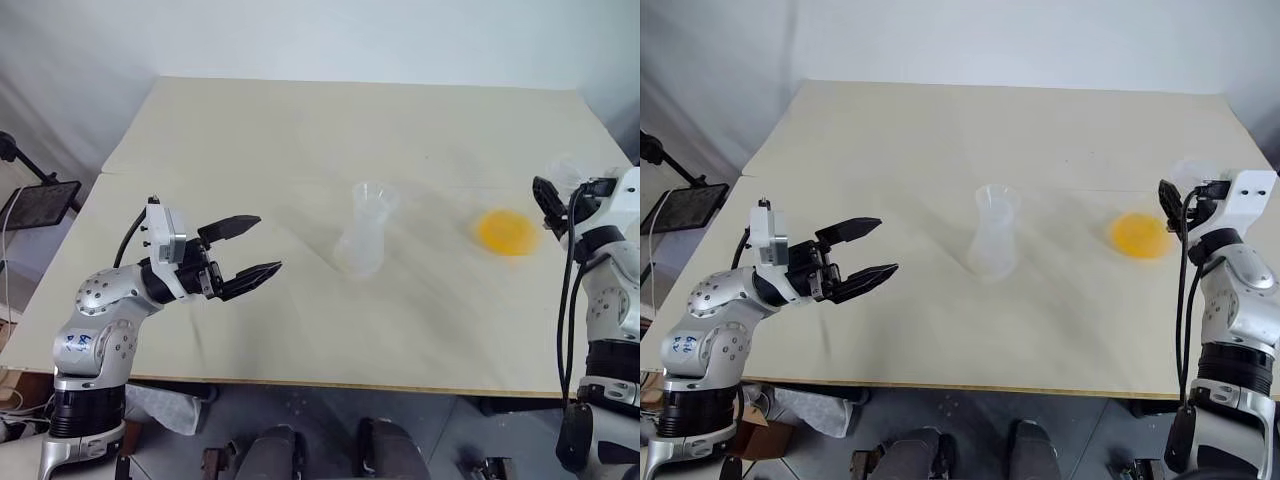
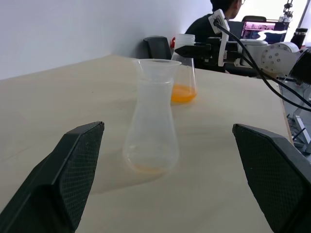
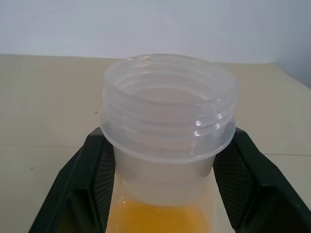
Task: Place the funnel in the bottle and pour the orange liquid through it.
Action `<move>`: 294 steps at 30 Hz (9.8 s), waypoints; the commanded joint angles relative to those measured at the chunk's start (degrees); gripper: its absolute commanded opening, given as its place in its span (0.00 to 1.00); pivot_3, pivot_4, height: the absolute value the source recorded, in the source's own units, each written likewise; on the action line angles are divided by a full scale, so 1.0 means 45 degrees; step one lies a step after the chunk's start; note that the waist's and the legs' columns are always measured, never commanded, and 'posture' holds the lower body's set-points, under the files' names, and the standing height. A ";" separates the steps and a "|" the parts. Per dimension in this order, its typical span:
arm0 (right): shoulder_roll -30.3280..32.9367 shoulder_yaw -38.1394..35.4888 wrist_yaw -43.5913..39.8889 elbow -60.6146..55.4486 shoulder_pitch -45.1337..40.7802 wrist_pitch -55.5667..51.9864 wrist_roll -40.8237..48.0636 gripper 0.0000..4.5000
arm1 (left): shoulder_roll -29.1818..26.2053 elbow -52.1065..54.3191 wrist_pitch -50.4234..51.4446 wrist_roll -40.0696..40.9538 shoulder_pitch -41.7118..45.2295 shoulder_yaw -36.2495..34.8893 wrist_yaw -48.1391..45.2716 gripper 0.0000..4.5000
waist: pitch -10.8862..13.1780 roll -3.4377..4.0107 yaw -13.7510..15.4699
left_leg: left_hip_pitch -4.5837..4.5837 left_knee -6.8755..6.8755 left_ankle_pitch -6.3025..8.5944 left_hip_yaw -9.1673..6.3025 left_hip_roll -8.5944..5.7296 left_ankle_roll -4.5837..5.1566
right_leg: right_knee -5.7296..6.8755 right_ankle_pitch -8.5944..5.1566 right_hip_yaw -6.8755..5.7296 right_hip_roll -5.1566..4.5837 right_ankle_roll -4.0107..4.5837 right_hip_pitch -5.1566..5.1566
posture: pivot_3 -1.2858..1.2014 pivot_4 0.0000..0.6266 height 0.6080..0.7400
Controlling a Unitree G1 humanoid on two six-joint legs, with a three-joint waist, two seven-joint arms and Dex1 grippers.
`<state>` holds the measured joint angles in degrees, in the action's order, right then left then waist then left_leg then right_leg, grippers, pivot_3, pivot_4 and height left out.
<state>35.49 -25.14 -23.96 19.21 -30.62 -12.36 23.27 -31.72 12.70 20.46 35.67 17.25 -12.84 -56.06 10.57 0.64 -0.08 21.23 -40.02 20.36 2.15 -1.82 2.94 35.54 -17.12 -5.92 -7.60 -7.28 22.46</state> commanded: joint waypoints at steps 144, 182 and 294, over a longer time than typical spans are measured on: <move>0.1342 0.7359 0.5755 -0.5602 -0.0739 0.6449 -1.8027 0.54 | 0.0922 -0.1498 -0.1645 -0.0531 0.1243 0.1045 0.0582 1.00 | 0.0036 0.0049 -0.0025 | 0.0010 0.0022 -0.0001 0.0002 0.0008 -0.0018 | -0.0044 0.0000 -0.0033 0.0022 -0.0001 0.0007 | 0.52 0.24 1.00; 0.1646 0.7440 0.5397 -0.5580 -0.1092 0.6721 -1.8168 0.54 | 0.1113 -0.1447 -0.1712 -0.0503 0.1093 0.1064 0.0647 1.00 | 0.0037 0.0049 -0.0026 | 0.0010 0.0025 -0.0001 0.0003 0.0010 -0.0019 | -0.0056 0.0000 -0.0030 0.0024 -0.0001 0.0003 | 0.52 0.24 1.00; 0.1274 -0.4600 -0.6889 -0.8934 0.8301 -0.2600 0.4651 1.00 | -0.1493 -0.2022 -0.1306 -0.0969 0.0463 0.0798 -0.1116 1.00 | 0.0055 0.0066 0.0312 | -0.0005 0.0085 -0.0005 0.0009 0.0016 -0.0012 | -0.0125 0.0004 -0.0005 0.0018 -0.0009 -0.0021 | 0.52 0.24 1.00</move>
<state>42.41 -43.27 -53.44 -17.30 6.72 -25.89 39.75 -37.61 1.10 15.13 31.55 20.17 -8.37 -60.22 10.82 0.94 1.32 21.17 -39.63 20.33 2.20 -1.74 2.88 34.98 -17.10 -5.94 -7.52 -7.32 22.35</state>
